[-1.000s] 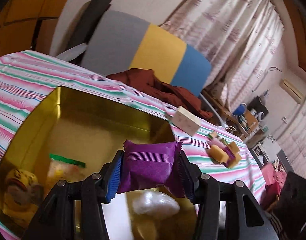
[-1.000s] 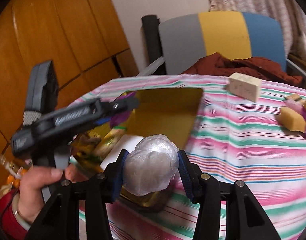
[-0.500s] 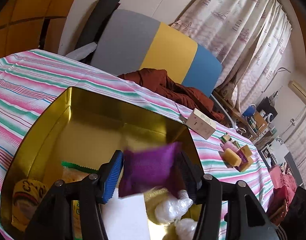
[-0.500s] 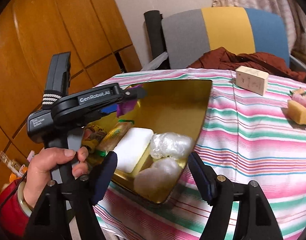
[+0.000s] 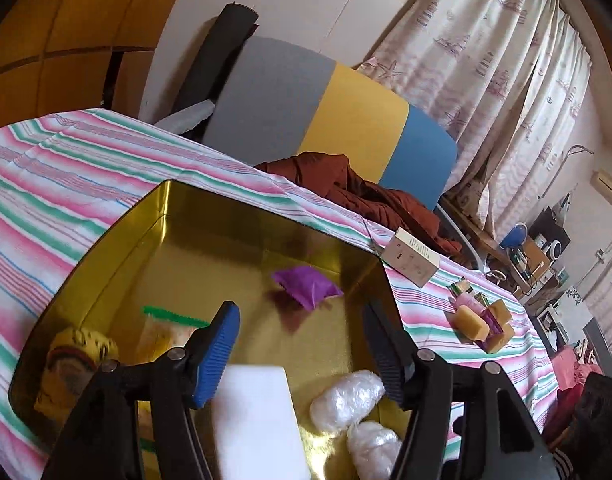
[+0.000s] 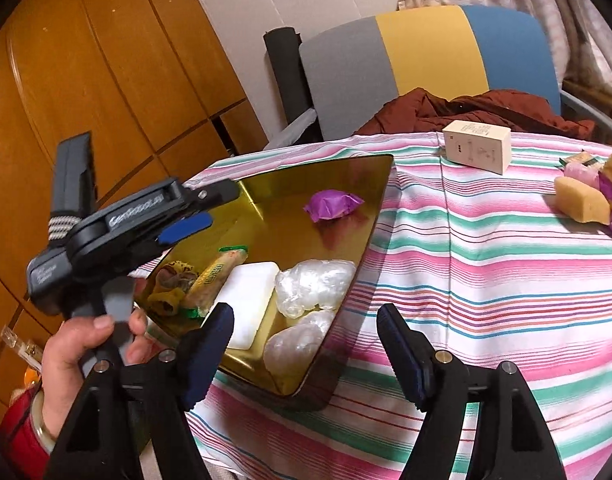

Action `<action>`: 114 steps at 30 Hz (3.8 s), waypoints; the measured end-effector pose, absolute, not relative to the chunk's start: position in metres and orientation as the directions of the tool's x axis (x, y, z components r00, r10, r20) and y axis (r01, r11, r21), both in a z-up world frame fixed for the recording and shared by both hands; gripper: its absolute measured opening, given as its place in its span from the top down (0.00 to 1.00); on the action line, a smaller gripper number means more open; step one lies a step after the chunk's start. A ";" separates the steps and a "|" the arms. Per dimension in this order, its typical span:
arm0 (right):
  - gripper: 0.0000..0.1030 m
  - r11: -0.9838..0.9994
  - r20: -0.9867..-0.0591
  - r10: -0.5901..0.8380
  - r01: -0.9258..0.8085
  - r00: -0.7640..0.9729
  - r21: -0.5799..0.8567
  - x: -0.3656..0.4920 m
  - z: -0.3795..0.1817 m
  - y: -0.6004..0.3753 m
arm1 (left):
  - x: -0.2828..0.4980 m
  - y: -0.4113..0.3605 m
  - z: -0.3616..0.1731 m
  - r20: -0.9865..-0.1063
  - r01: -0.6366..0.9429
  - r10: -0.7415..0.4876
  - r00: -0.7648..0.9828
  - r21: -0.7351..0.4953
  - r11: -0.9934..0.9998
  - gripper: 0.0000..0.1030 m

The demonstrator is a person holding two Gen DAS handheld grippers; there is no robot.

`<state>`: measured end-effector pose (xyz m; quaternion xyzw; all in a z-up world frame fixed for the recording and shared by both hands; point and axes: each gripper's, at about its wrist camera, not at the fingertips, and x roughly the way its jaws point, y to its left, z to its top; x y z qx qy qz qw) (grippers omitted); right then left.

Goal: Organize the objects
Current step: 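Open the left tool to drop the purple packet while the right tool releases the plastic ball into the tray, then move both tools from the tray back toward the remaining items, then grasp a yellow sponge with the right tool while the left tool grasps another yellow sponge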

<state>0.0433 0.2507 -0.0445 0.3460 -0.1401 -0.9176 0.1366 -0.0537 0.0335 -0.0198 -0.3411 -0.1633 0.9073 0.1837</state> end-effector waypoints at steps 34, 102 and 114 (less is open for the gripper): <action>0.24 -0.928 -0.637 -0.156 -0.109 -0.755 0.356 0.049 -0.058 0.348 | 0.012 0.124 -0.008 -0.584 -0.448 0.559 -0.589 -0.339 -0.827 0.37; 0.34 -0.875 -0.724 0.272 -0.475 -0.634 0.088 0.031 -0.100 0.577 | -0.022 0.342 -0.045 -0.754 -0.674 0.595 -0.277 -0.290 -0.680 0.34; 0.32 -0.872 -0.699 0.267 -0.475 -0.663 0.117 0.033 -0.102 0.578 | -0.069 0.432 -0.064 -0.783 -0.735 0.462 -0.417 -0.008 -0.678 0.21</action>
